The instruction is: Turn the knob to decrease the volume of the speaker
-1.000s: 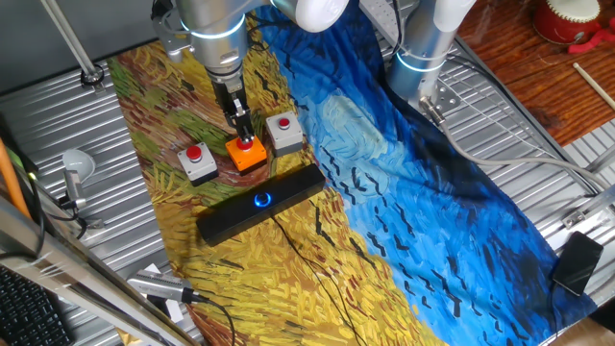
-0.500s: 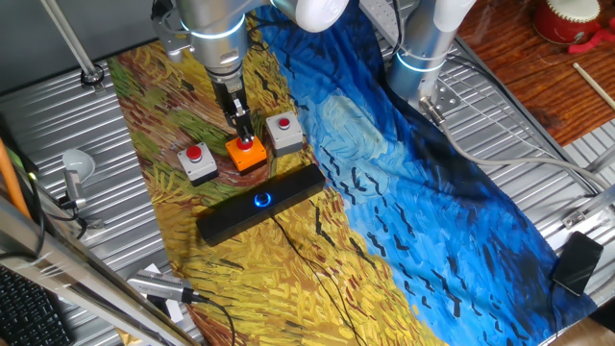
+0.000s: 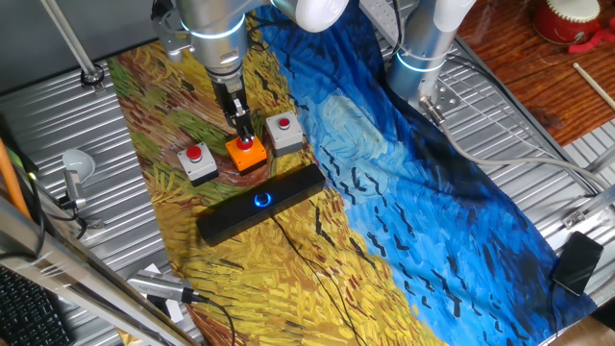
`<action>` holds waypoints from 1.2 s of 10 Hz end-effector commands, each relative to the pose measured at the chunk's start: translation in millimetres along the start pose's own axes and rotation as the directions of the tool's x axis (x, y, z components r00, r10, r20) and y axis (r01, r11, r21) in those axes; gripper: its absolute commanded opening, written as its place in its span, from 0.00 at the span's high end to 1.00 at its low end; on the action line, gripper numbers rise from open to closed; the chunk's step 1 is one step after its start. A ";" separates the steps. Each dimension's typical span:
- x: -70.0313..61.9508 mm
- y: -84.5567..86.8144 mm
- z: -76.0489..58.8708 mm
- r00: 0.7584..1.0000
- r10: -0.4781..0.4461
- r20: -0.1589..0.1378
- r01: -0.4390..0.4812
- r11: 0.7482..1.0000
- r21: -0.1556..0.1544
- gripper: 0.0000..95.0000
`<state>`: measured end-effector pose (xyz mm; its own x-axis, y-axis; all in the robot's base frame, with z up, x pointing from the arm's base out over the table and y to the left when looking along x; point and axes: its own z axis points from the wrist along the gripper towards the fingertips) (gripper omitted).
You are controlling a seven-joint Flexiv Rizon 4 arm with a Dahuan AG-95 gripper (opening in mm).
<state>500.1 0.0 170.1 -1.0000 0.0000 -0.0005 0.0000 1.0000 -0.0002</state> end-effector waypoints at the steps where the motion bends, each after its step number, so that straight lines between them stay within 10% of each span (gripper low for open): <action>1: 0.1 0.0 0.1 1.000 0.000 -0.001 0.000 1.000 0.000 0.00; 2: 0.1 0.0 0.0 0.988 -0.148 0.051 0.150 0.989 -0.020 1.00; 12: 0.1 0.1 0.0 0.987 -0.152 0.050 0.153 0.988 -0.017 1.00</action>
<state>500.4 0.0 170.1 -0.9871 -0.1517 -0.0502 -0.1527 0.9881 0.0162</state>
